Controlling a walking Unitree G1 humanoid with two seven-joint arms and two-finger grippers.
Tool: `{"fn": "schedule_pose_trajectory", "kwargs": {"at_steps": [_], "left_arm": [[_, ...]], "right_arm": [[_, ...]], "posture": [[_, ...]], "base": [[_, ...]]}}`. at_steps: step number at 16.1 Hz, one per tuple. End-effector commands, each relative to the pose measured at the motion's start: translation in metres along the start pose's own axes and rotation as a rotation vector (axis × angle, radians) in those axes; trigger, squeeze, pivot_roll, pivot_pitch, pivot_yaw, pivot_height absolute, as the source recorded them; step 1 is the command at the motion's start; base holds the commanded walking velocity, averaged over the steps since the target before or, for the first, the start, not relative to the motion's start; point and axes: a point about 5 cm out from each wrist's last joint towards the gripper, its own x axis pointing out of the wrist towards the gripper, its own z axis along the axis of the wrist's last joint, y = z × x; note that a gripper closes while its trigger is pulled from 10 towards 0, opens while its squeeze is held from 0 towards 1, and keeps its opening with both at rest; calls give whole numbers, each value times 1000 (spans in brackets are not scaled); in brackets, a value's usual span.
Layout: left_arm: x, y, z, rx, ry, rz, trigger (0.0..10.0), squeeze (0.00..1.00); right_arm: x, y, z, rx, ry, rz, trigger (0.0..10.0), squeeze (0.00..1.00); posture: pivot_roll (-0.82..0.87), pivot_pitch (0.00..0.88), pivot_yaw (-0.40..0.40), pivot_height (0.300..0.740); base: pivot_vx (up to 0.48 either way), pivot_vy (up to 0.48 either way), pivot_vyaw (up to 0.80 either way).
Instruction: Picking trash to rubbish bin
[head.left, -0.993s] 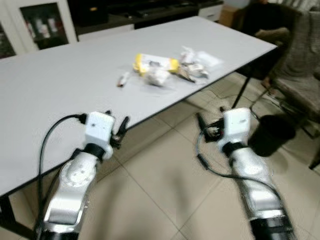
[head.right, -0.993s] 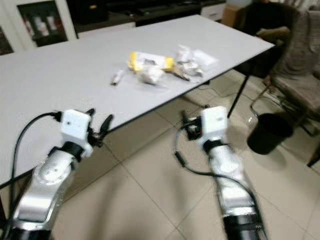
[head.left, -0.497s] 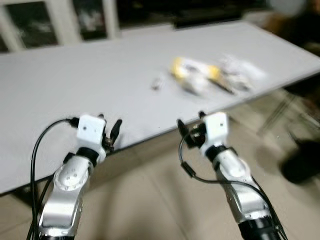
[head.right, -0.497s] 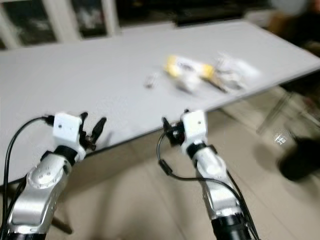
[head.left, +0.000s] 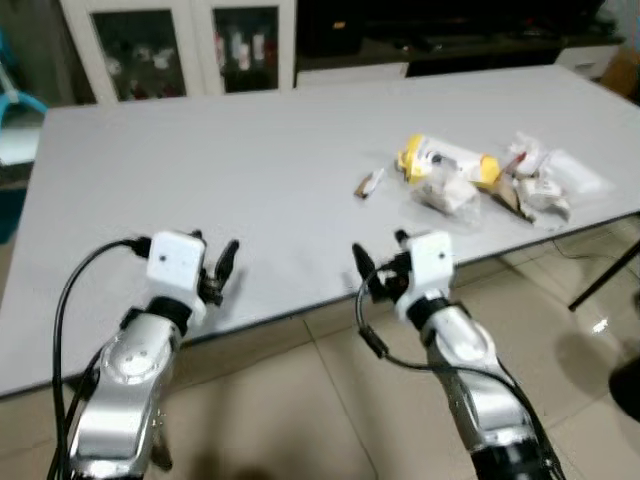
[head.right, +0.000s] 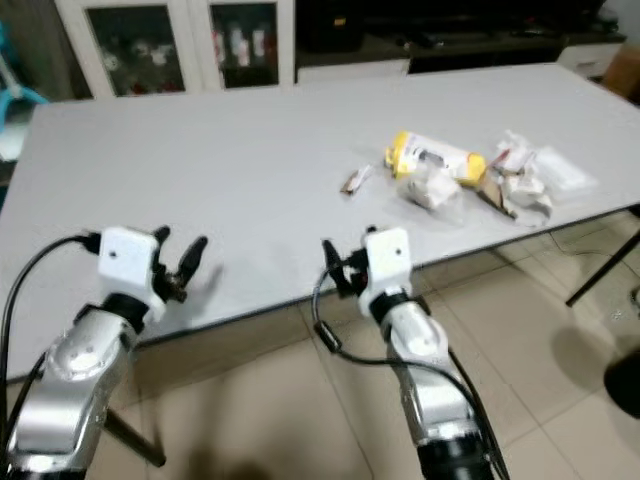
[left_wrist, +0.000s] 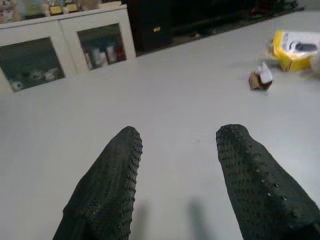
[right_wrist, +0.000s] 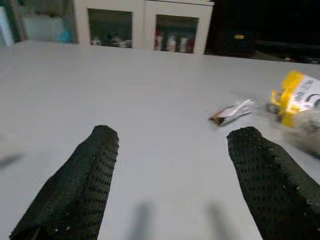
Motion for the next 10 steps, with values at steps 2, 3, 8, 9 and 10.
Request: {"fn": "schedule_pose_trajectory", "kwargs": {"at_steps": [2, 3, 8, 9, 10], "left_arm": [[3, -11, 3, -10, -9, -48, 10000, 0], [4, -12, 3, -9, -9, -52, 10000, 0], [5, -14, 3, -7, -11, -71, 10000, 0], [5, -14, 3, -5, -10, -71, 10000, 0], [5, -14, 3, -4, -10, -71, 10000, 0]], "right_arm": [[-5, -15, 0, 8, 6, -60, 10000, 0], [-6, -17, 0, 23, 7, -75, 10000, 0], [-9, -21, 0, 15, 11, -84, 10000, 0], [-10, -21, 0, 12, 13, -81, 10000, 0], [-10, -21, 0, 12, 13, -81, 10000, 0]], "posture": [[-18, 39, -41, 740], [-22, 39, -37, 740], [-22, 34, -32, 740], [-21, 31, -33, 740], [-20, 31, -34, 740]], "base": [[356, 0, 0], [364, 0, 0], [361, 0, -414], [364, 0, 0], [364, 0, 0]]}}
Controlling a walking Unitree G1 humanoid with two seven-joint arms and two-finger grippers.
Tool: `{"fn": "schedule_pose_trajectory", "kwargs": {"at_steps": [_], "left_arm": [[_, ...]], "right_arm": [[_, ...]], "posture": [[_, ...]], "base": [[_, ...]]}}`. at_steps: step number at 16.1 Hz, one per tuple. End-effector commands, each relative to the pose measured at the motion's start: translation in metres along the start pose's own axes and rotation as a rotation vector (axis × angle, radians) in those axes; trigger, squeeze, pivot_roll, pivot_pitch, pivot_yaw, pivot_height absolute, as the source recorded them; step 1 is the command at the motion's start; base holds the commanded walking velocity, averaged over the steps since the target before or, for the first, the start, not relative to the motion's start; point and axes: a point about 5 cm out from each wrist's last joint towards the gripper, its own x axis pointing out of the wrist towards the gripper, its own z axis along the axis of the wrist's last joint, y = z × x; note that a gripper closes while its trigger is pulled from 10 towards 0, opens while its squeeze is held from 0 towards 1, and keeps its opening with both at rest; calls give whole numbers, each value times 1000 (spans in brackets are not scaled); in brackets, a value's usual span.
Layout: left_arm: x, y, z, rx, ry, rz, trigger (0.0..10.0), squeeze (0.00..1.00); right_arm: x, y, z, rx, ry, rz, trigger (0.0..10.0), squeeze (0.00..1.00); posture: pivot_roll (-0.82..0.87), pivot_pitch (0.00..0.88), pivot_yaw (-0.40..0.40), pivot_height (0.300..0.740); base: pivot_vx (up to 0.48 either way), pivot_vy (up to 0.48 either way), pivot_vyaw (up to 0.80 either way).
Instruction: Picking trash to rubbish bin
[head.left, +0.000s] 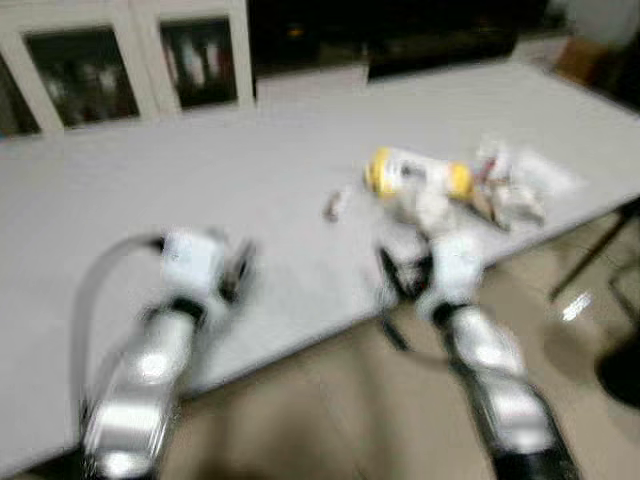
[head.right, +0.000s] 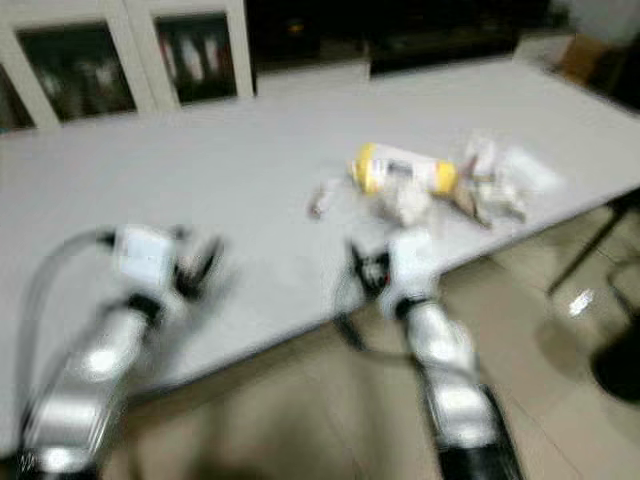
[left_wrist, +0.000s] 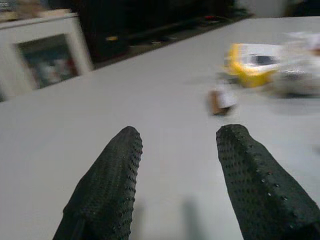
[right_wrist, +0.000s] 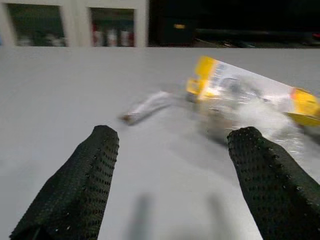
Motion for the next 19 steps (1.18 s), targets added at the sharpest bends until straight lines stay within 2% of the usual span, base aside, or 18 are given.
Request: {"fn": "schedule_pose_trajectory", "kwargs": {"at_steps": [1, 10, 14, 15, 17, 19], "left_arm": [[-3, 8, 1, 17, -1, 22, 10000, 0], [-3, 8, 1, 20, -1, 21, 10000, 0], [-6, 7, 0, 18, 4, 22, 10000, 0], [-6, 6, 2, 11, -8, 8, 10000, 0], [-6, 2, 6, 47, -13, -43, 10000, 0], [-9, -4, 13, 30, -41, -124, 10000, 0]], "right_arm": [[3, 8, 4, 6, -15, 27, 10000, 0], [7, 12, 3, 6, -5, 54, 10000, 0], [18, 13, -3, 10, 43, 50, 10000, 0], [26, 13, -4, 57, 68, 36, 10000, 1000], [48, 20, -3, 78, 132, 48, 10000, 1000], [63, 25, -9, 84, 235, 51, 10000, 1000]], "posture": [[-20, 29, -35, 740], [-13, 24, -40, 740], [-12, 36, -47, 740], [-13, 46, -48, 740], [-14, 61, -48, 740], [-12, 76, -51, 740]], "base": [[364, 0, 0], [363, 0, 0], [366, 0, 0], [0, 0, 0], [0, 0, 0], [0, 0, 0]]}}
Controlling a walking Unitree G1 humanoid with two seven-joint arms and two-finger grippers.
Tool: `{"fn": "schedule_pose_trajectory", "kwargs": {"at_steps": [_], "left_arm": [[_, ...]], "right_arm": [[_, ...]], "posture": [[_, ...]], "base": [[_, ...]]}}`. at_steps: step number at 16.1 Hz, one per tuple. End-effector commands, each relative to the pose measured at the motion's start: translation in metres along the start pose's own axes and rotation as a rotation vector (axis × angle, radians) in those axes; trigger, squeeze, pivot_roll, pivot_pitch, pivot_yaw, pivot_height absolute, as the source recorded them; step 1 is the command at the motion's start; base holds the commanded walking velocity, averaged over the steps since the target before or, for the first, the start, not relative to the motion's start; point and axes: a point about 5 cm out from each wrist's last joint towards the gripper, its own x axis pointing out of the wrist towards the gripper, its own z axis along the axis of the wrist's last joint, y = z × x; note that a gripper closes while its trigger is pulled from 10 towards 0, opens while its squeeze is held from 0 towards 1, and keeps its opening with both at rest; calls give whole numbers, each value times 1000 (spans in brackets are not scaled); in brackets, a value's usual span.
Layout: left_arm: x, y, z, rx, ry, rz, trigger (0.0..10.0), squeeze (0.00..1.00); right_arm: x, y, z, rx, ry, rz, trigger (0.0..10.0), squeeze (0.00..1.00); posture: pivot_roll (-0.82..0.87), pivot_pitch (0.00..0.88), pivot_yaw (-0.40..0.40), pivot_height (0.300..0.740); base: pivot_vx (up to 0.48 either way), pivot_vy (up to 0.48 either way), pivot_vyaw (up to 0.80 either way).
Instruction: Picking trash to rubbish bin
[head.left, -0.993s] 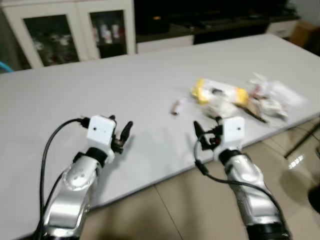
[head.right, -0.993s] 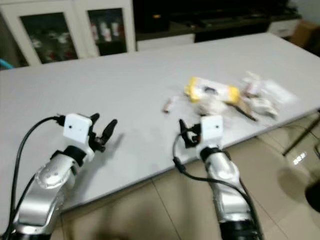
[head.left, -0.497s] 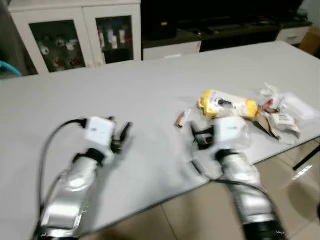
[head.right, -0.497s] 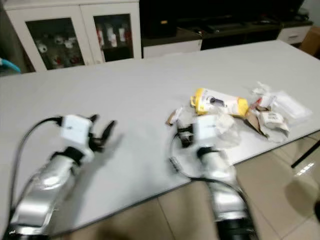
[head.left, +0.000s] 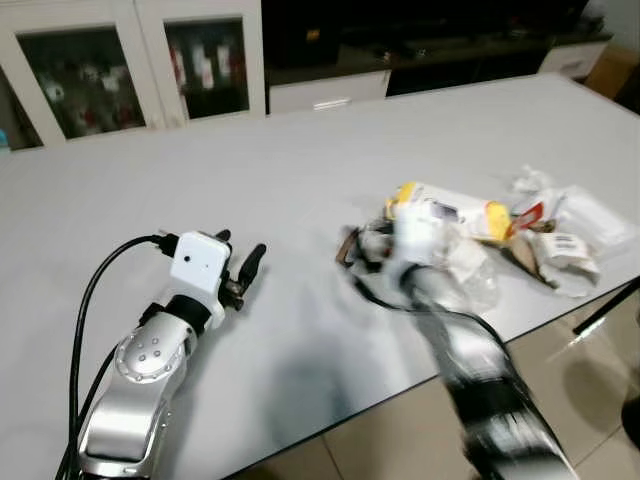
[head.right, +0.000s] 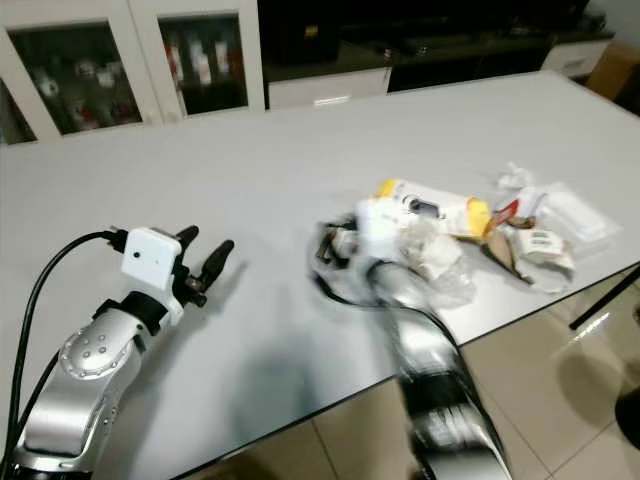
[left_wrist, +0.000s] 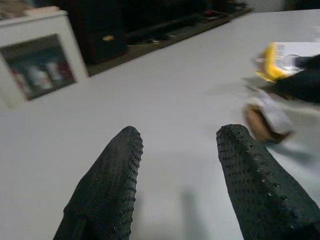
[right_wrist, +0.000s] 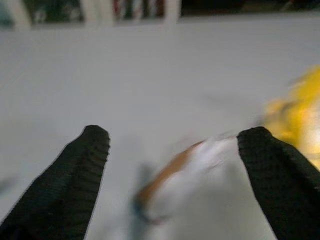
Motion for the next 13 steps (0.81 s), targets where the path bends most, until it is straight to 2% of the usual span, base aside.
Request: {"fn": "schedule_pose_trajectory", "kwargs": {"at_steps": [1, 3, 4, 6, 9, 11, 13], "left_arm": [[-1, -9, 8, -6, -26, -70, 10000, 0], [-3, -9, 12, 9, -12, -94, 10000, 0], [-5, -7, 16, 6, -17, -89, 10000, 0], [-6, -6, 23, 11, -35, -83, 10000, 0], [-10, -3, 24, 17, -29, -77, 10000, 0], [-11, -1, 25, 35, -19, -92, 10000, 0], [-12, -1, 27, 36, -21, -109, 10000, 0]], "right_arm": [[0, -11, -13, 19, 77, -48, 10000, 1000], [16, -10, -3, -2, 115, -86, 10000, 1000], [22, -10, 1, -39, 131, -119, 10000, 0], [29, -3, 9, -76, 124, -122, 10000, 0], [36, 2, 10, -54, 146, -144, 10000, 0], [39, 0, 9, -67, 171, -199, 10000, 0], [39, -3, 13, -42, 162, -236, 10000, 0]], "posture": [[-6, 82, -55, 740], [5, 103, -60, 740], [10, 107, -62, 740], [16, 123, -65, 740], [26, 157, -64, 740], [22, 168, -58, 740], [23, 167, -54, 740]], "base": [[0, 0, 0], [0, 0, 0], [0, 0, 0], [0, 0, 0], [0, 0, 0], [0, 0, 0], [0, 0, 0]]}}
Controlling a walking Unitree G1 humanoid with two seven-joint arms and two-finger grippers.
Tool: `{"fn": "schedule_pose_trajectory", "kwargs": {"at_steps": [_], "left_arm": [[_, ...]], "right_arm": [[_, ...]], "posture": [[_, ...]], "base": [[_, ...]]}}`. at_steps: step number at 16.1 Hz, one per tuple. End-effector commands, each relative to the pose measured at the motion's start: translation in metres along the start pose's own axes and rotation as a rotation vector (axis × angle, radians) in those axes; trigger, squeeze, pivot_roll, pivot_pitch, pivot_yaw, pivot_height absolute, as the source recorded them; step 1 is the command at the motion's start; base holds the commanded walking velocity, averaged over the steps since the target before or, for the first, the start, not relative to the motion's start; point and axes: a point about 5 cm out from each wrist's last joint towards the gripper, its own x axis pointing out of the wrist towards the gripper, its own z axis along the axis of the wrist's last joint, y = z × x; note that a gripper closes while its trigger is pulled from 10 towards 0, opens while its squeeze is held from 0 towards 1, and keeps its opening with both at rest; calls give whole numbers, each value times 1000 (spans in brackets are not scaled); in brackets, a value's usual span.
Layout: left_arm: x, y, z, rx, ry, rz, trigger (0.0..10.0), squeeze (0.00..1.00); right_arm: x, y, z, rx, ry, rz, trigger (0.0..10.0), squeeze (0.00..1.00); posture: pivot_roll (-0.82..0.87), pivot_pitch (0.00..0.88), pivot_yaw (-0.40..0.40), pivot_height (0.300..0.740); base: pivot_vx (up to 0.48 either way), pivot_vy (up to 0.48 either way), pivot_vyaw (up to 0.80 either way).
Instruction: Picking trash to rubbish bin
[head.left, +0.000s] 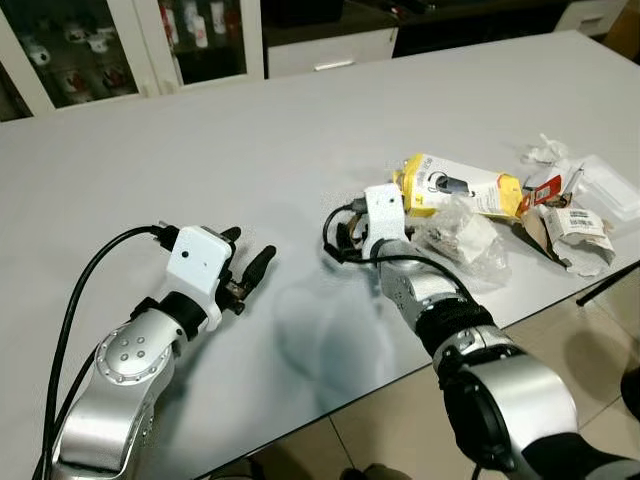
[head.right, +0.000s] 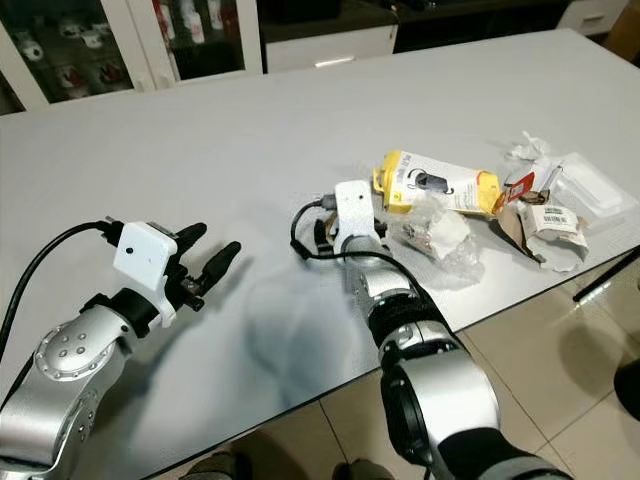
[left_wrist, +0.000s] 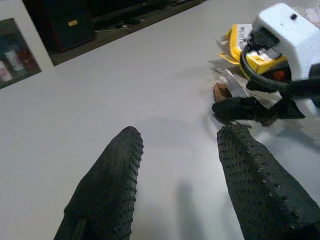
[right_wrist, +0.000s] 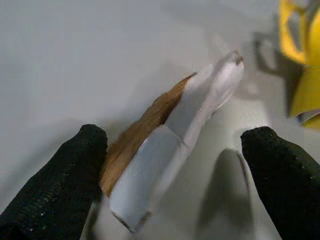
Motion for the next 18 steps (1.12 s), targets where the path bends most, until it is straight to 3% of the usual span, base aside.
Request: {"fn": "schedule_pose_trajectory", "kwargs": {"at_steps": [1, 4, 5, 6, 7, 18], "left_arm": [[-1, -2, 5, 2, -15, -39, 10000, 0], [0, -3, 6, -7, -11, -68, 10000, 0], [1, -4, 6, -21, -19, -74, 10000, 0], [2, -6, 7, -56, -34, -93, 10000, 0], [3, -9, 8, -62, -36, -127, 10000, 0], [8, -10, 7, -49, -40, -151, 10000, 0]], "right_arm": [[1, -4, 1, 28, 3, -22, 10000, 0], [1, -2, -5, 37, 33, -14, 10000, 0], [1, -2, -6, 33, 34, -12, 8078, 0], [1, 0, -8, 34, 36, -7, 2157, 0], [1, 0, -9, 54, 37, -2, 0, 0], [2, 1, -2, 66, -1, 21, 0, 0]], "posture": [[25, 168, -48, 740], [22, 160, -40, 740], [22, 160, -39, 740], [17, 152, -37, 740], [18, 146, -39, 740], [17, 107, -43, 740]], "base": [[0, 0, 0], [0, 0, 0], [0, 0, 0], [0, 0, 0], [0, 0, 0], [0, 0, 0]]}}
